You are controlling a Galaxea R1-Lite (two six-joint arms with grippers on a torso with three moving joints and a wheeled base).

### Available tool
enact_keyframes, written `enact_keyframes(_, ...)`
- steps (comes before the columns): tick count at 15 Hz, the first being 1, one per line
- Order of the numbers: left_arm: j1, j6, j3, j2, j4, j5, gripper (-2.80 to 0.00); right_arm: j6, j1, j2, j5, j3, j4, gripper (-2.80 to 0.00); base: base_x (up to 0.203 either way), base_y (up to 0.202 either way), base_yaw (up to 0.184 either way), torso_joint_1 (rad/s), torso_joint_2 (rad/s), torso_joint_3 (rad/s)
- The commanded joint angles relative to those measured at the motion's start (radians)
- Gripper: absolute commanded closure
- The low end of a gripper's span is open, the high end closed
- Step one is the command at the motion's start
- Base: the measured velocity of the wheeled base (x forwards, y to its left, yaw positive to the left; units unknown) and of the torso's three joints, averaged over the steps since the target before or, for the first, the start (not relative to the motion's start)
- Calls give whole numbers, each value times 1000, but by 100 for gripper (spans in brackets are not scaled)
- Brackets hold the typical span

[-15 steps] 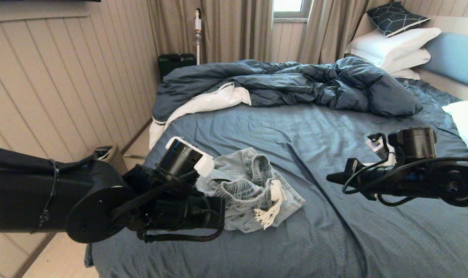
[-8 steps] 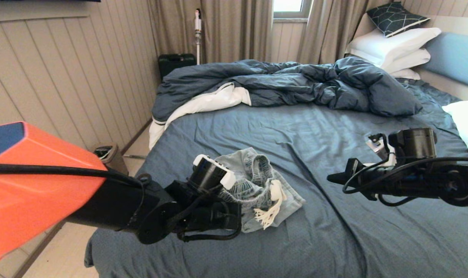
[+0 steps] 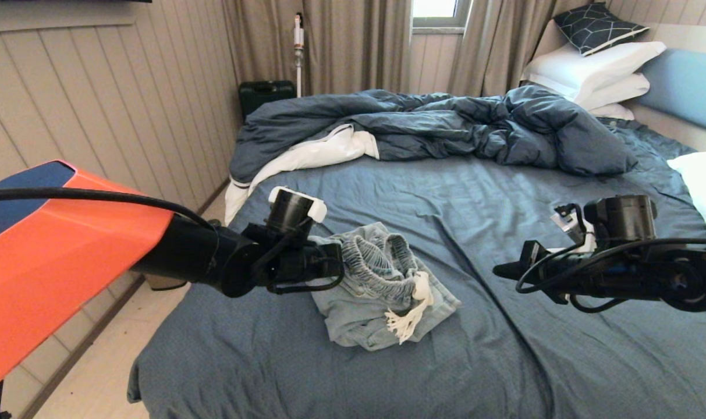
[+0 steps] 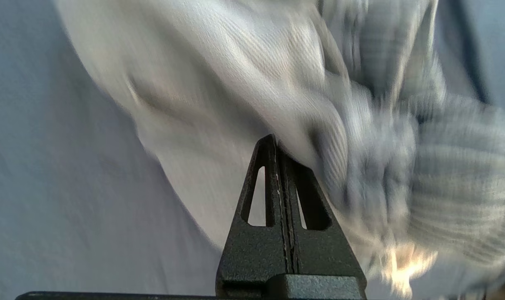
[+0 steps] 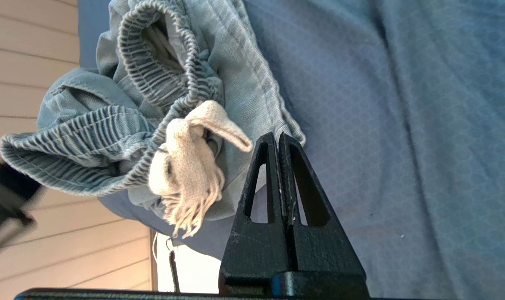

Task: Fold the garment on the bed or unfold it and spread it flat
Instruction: Fold the blue shorts

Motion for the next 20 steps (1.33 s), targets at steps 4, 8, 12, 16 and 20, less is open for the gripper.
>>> enact_keyframes(4,-7,-37,-238,135,46,2,0,4,-8,-12,3,3,-2,0,0,0,0,0,0,0)
enact_keyframes(8,-33,-83,-397,191,154,26,0,5,-11,-44,5,13,-2,0,0,0,0,0,0,0)
enact_keyframes(12,-32,-110,-468,174,255,69,0,11,12,-123,66,38,0,0,0,0,0,0,0,0)
enact_keyframes(16,-24,-119,-299,-15,254,128,0,17,128,-227,97,43,11,0,0,0,0,0,0,0)
enact_keyframes(20,-18,-126,-145,-214,257,139,0,17,289,-246,94,-113,218,0,0,0,0,0,0,0)
